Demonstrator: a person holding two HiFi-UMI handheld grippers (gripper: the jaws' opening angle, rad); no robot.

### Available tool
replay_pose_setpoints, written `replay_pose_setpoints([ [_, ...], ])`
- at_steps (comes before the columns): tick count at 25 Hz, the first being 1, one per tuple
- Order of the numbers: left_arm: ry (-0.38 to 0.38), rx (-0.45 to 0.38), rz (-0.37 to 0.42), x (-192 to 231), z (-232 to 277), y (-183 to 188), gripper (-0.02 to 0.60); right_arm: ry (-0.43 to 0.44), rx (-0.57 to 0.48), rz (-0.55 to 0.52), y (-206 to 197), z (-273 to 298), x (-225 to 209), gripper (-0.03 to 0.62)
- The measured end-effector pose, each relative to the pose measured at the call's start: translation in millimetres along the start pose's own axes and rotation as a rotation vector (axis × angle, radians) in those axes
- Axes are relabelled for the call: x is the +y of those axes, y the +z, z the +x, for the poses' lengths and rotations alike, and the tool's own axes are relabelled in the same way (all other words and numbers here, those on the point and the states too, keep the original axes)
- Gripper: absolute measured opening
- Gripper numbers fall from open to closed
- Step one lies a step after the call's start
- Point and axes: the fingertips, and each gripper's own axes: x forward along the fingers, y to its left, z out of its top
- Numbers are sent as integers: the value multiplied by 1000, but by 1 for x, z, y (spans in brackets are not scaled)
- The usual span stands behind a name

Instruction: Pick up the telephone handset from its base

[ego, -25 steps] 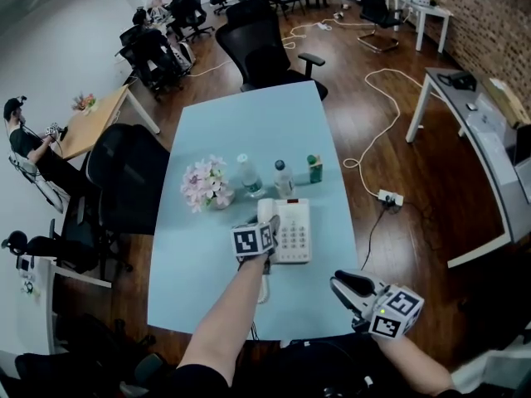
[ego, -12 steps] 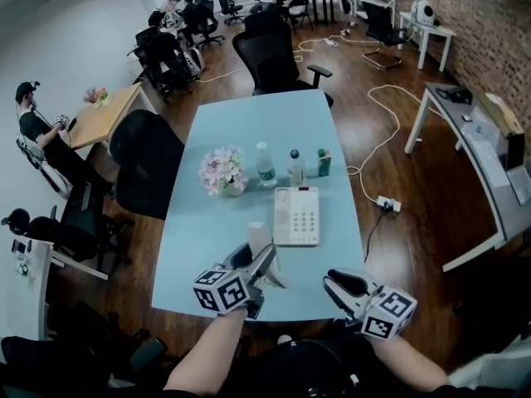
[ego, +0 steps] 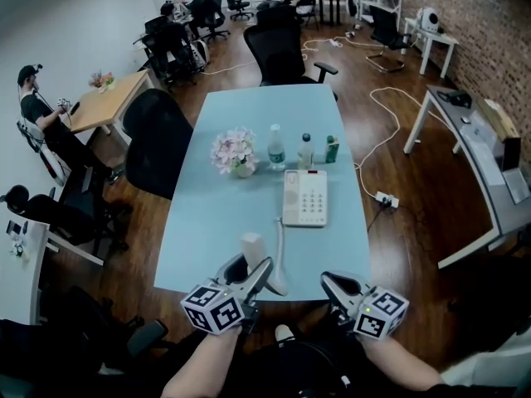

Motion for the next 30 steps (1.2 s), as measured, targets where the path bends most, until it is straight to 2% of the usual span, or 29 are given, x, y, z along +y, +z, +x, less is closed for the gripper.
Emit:
replay_pose_setpoints([
  [7,-1,-11,9,-1,-26,-5,235,-25,9,-48,-14,7,19,8],
  [11,1,-10,13,-1,-31,-3,235,-14,-11,-25,-9,6,25,8],
  [17,-10,-31,35,-5,-32,9,235,-42,-18,-69,-3,-1,23,8],
  [30,5,-41,53,-5,-38,16,235,-31,-16,-87,1,-3,28,8],
])
